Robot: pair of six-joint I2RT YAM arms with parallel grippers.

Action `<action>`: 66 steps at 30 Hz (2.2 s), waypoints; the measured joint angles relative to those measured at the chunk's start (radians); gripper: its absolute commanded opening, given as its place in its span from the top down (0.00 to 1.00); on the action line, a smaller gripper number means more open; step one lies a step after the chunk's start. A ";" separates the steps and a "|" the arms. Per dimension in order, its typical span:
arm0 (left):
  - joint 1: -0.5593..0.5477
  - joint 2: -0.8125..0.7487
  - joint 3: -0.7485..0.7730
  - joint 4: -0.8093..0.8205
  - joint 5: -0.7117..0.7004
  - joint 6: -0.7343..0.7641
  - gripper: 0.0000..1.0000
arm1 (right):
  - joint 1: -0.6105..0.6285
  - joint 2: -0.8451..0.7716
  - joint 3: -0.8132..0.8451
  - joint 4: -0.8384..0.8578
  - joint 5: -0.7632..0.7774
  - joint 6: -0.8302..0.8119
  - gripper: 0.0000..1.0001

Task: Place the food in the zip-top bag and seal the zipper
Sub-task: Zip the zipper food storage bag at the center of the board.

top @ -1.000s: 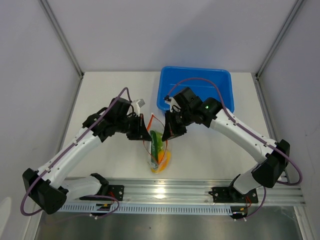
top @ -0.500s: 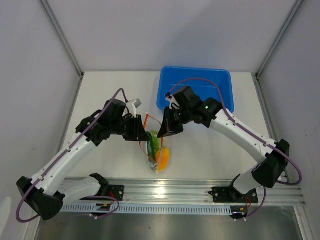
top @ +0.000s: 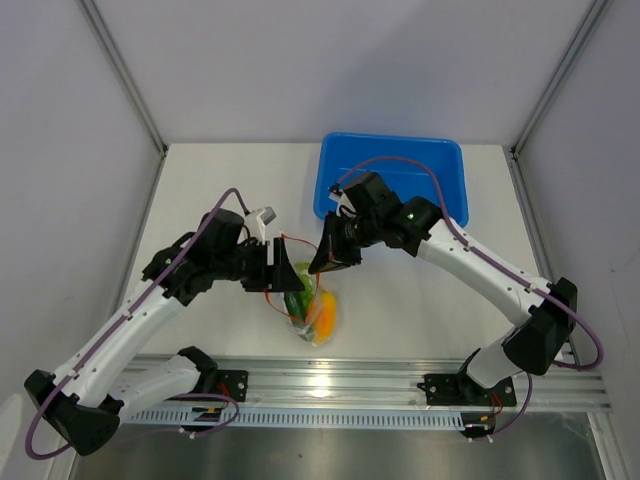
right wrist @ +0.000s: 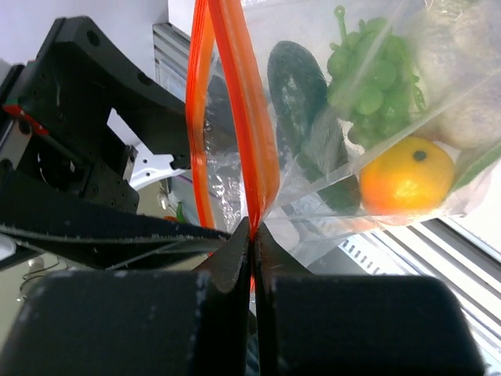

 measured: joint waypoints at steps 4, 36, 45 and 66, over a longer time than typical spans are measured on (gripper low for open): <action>0.000 -0.011 -0.001 0.000 -0.001 -0.014 0.25 | 0.010 0.021 0.000 0.024 0.000 0.038 1.00; -0.045 0.039 0.039 -0.014 -0.065 -0.067 0.20 | 0.034 0.133 0.070 0.025 0.071 0.116 1.00; -0.113 0.104 0.090 -0.061 -0.173 -0.087 0.32 | 0.038 0.140 0.080 0.010 0.091 0.135 1.00; -0.157 0.139 0.095 -0.082 -0.225 -0.118 1.00 | 0.029 0.140 0.081 -0.014 0.117 0.124 0.51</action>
